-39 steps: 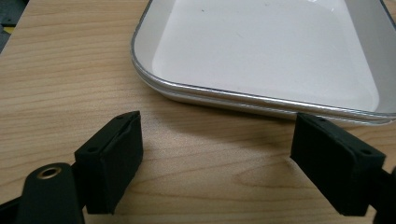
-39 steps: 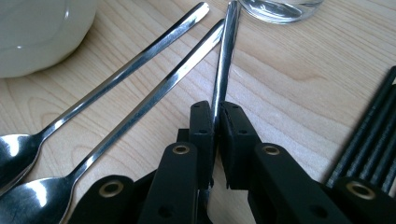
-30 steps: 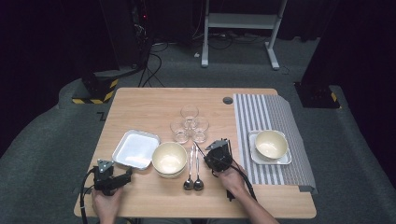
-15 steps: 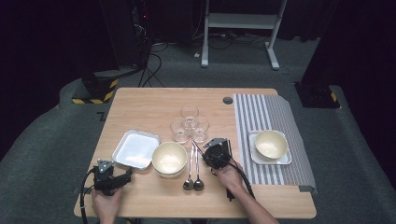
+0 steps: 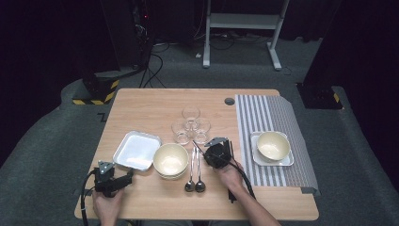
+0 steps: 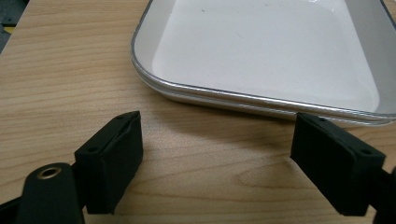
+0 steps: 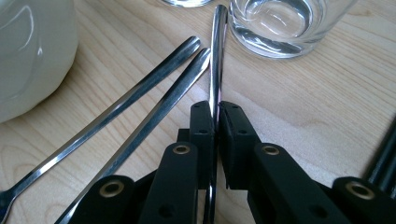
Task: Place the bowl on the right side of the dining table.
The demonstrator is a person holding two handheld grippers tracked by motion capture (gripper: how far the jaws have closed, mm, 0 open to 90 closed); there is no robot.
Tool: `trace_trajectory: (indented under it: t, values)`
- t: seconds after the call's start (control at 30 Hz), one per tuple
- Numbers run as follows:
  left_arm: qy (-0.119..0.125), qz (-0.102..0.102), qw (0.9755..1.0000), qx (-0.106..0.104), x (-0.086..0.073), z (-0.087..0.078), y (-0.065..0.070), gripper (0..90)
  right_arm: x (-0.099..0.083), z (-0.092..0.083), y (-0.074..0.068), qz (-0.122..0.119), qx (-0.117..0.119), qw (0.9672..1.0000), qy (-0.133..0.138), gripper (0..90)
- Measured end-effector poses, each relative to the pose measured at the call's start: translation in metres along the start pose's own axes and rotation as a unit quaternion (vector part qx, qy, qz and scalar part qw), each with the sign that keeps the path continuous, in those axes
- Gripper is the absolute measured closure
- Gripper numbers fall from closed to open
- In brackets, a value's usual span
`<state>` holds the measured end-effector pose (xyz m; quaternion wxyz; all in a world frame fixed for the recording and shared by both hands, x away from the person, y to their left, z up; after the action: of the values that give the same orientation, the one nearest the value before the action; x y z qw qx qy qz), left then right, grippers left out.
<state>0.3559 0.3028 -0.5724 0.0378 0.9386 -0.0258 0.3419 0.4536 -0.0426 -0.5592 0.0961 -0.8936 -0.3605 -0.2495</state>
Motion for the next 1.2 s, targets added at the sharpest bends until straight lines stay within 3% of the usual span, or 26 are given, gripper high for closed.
trace_trajectory:
  t: [0.5,0.67,0.83,0.9,1.2]
  values:
    - [0.001,-0.001,1.0000,-0.001,0.000,0.000,0.000,17.2,0.006,0.005,0.003,0.004,-0.009,0.9999,0.009,83.3]
    - [0.001,-0.002,1.0000,-0.001,0.000,0.000,0.000,17.1,0.006,0.005,0.001,-0.001,-0.012,0.9999,0.009,79.1]
    - [0.000,-0.002,1.0000,-0.002,0.000,0.000,-0.001,17.1,0.005,0.002,0.002,0.006,0.000,0.9999,0.012,74.3]
    - [0.001,-0.002,1.0000,-0.003,0.000,0.000,-0.001,17.2,0.002,-0.007,0.003,0.009,0.007,0.9997,0.023,71.2]
    - [0.001,-0.003,1.0000,-0.003,0.000,0.000,-0.001,17.1,-0.021,-0.029,0.008,0.020,0.016,0.9992,0.029,64.9]
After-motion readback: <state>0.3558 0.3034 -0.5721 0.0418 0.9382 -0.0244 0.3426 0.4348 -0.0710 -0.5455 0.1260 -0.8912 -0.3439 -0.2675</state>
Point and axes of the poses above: each handheld gripper's, and its own axes: z roughly forward along the jaws, x roughly out of its top, y roughly to its right, the point moved 6 cm from there along z, roughly forward along the jaws, and after that the axes turned 9 degrees about -y, right-handed, at the moved point
